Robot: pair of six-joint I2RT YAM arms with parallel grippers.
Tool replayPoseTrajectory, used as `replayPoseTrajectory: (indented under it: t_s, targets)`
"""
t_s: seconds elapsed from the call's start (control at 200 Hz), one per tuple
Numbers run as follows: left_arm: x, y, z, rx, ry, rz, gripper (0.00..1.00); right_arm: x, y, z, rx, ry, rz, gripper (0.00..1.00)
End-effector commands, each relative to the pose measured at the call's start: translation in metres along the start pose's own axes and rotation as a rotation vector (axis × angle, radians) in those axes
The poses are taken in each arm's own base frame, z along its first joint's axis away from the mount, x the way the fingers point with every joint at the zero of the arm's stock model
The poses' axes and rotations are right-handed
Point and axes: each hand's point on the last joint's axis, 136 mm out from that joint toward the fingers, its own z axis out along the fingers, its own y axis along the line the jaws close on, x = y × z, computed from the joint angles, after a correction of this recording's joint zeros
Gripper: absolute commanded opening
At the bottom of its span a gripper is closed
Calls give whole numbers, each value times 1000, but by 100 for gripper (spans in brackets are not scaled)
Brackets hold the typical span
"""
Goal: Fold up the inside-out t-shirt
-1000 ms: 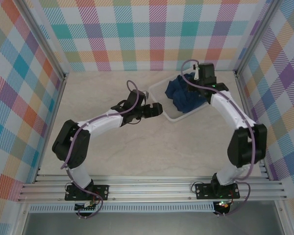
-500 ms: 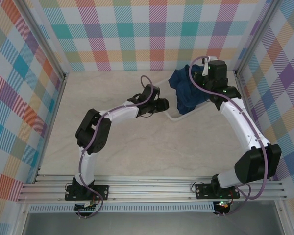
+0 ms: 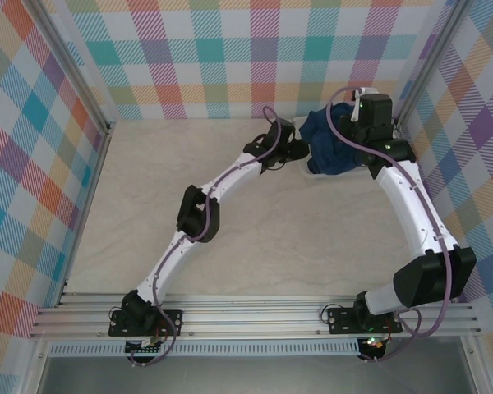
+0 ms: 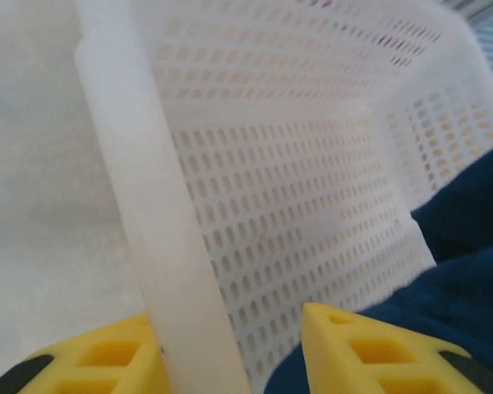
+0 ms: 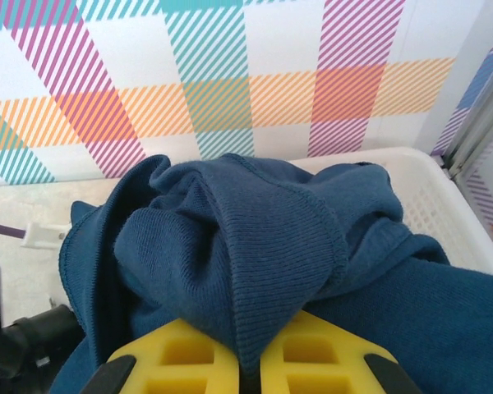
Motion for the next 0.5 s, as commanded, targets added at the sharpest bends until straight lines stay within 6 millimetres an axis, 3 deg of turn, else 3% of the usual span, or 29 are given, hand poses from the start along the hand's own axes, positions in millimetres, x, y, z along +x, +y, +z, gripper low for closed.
replayPoseTrajectory:
  t_s: [0.0,0.135,0.27,0.37,0.495]
  targets:
    - [-12,-22,-12,31,-19,18,50,-42,-4,-33,4,-113,-11,0]
    - [-30,-16,-52,-79,-8,124,63,-56,16,-59,-132,-149,24,0]
    - [-47,-7,-114,-193,-31,231,69,-61,42,-88,-275,-180,50,0]
    - [-49,20,-165,-256,-57,233,72,-63,63,-112,-365,-202,54,0]
    - [-45,69,-235,-404,-102,222,74,-51,105,-130,-522,-164,39,0]
